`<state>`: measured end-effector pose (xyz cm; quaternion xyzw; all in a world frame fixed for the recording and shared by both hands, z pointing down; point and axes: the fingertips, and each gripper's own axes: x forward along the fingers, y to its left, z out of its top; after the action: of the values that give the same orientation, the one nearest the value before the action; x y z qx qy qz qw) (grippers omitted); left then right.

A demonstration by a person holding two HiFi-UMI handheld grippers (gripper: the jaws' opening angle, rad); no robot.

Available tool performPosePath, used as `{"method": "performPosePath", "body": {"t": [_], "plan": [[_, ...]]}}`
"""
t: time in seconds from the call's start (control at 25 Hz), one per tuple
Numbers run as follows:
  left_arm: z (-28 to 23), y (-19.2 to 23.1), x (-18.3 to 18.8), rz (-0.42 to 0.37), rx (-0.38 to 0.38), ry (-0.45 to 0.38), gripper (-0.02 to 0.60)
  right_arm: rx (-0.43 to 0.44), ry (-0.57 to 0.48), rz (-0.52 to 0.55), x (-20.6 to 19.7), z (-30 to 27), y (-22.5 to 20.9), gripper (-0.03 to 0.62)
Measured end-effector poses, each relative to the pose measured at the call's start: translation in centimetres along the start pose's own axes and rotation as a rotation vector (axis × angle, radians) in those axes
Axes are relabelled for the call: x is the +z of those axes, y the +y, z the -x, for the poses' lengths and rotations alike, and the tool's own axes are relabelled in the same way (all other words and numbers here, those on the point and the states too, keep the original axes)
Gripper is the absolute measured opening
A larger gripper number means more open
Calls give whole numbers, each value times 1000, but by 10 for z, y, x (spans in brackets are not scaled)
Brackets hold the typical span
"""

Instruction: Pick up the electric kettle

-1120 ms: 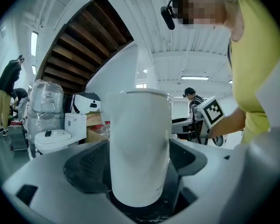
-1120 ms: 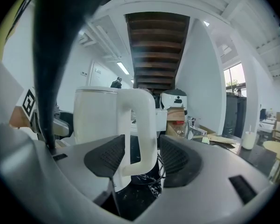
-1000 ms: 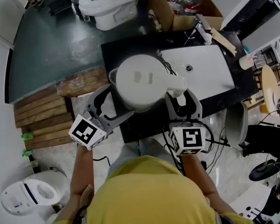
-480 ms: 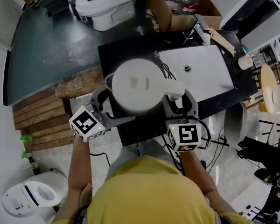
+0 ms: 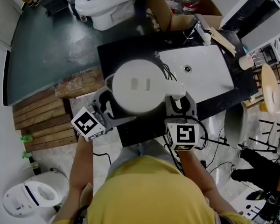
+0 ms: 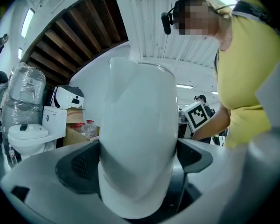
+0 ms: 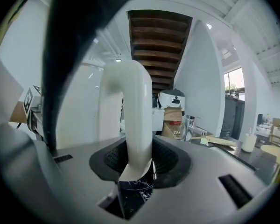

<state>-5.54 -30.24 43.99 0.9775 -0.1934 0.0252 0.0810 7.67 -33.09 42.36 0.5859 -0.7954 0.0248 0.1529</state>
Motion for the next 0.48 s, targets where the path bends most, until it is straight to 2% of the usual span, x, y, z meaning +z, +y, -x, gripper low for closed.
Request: {"method": "performPosePath", "body": {"t": [0.48], "plan": [[1, 0, 0, -3, 14, -25, 517, -9, -23, -8, 0, -1, 0, 132]]}}
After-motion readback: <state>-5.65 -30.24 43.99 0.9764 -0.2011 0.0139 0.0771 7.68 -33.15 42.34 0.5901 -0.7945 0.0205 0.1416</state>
